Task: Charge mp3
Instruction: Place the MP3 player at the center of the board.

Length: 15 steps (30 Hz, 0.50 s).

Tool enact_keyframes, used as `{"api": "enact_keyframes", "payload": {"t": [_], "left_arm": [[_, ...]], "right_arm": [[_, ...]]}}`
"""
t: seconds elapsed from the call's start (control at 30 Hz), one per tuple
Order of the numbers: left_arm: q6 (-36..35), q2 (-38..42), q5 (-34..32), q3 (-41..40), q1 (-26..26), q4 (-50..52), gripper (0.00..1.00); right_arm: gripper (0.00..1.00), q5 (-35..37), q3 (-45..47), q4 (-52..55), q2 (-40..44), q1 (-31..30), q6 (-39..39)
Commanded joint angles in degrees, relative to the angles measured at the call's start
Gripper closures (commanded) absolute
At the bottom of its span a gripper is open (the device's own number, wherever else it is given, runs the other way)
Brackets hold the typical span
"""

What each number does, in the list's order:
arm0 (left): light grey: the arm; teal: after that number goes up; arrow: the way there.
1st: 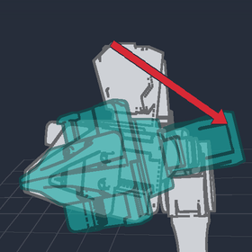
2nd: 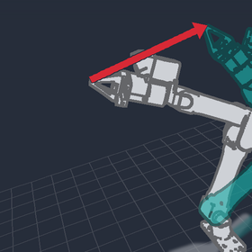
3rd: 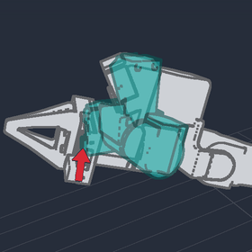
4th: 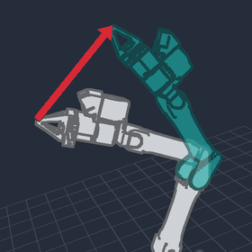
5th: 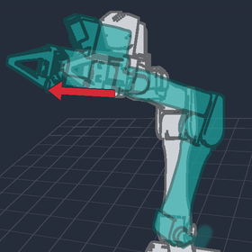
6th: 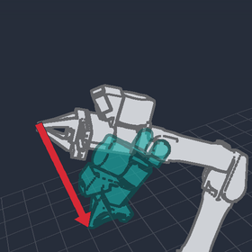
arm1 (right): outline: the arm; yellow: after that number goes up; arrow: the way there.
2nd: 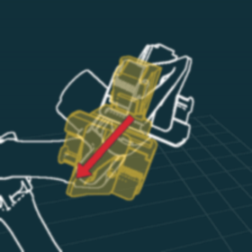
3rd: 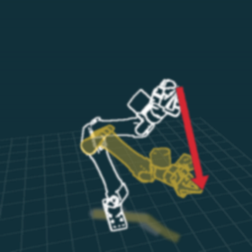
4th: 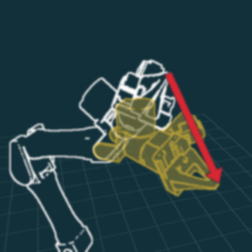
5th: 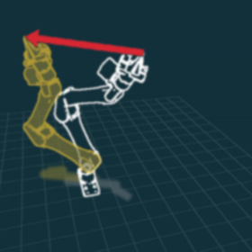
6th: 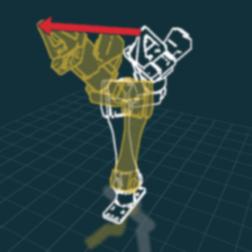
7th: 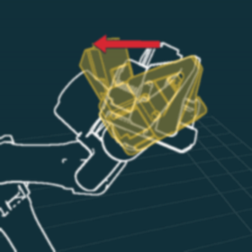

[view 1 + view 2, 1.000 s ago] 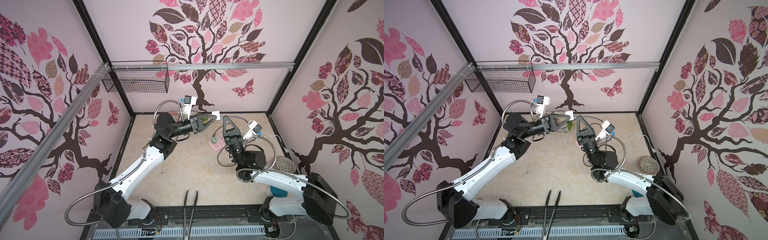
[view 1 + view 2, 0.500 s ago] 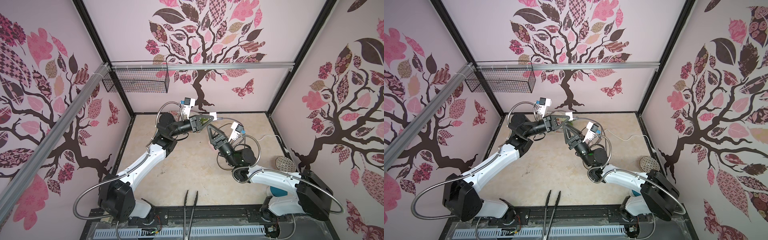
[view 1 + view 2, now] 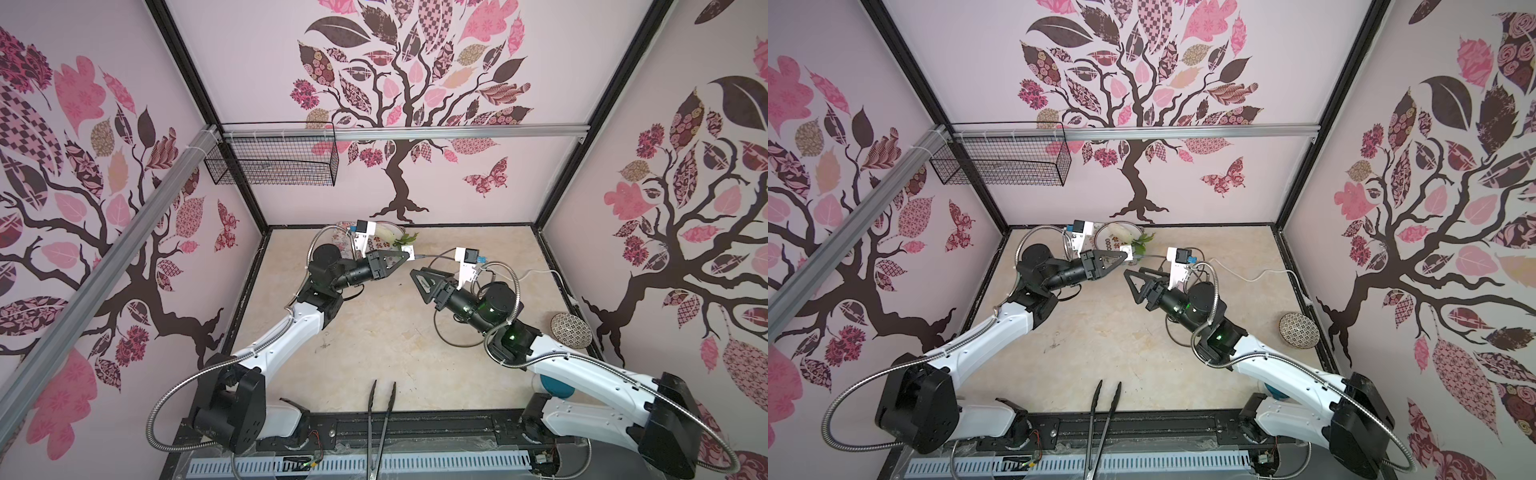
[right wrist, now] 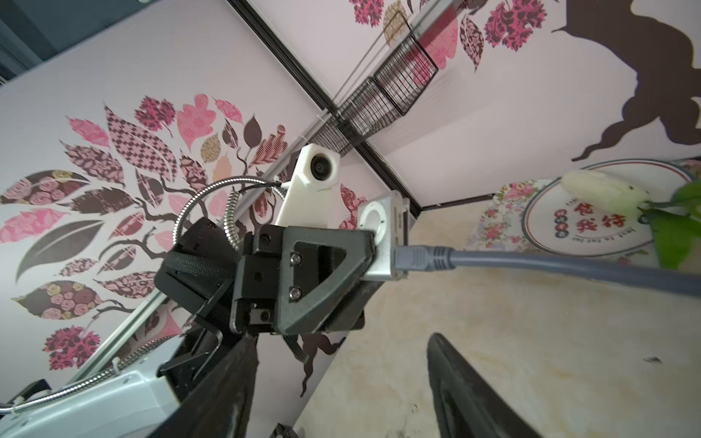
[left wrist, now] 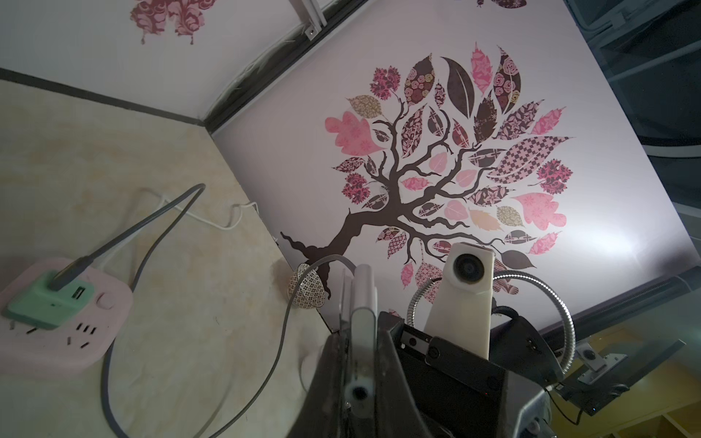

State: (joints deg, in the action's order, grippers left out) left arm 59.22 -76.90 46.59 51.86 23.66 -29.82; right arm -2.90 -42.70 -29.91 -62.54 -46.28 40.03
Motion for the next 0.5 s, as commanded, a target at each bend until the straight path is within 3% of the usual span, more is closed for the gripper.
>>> {"api": "enact_keyframes", "payload": {"t": [0.0,0.2,0.47], "left_arm": [[-3.16,2.42,-0.92,-4.97,-0.3,5.12,1.0],[-2.53,2.18,-1.5,-11.67,-1.03,4.03,1.0],[-3.41,2.11,-1.38,-14.19,-1.08,6.01,1.0]], "right_arm": [[0.25,-0.45,-3.96,15.49,3.16,1.11,-4.06],[0.24,-2.89,-8.56,24.32,1.66,7.73,-3.95],[0.22,-0.5,-15.32,30.36,-2.23,10.1,-9.83]]}}
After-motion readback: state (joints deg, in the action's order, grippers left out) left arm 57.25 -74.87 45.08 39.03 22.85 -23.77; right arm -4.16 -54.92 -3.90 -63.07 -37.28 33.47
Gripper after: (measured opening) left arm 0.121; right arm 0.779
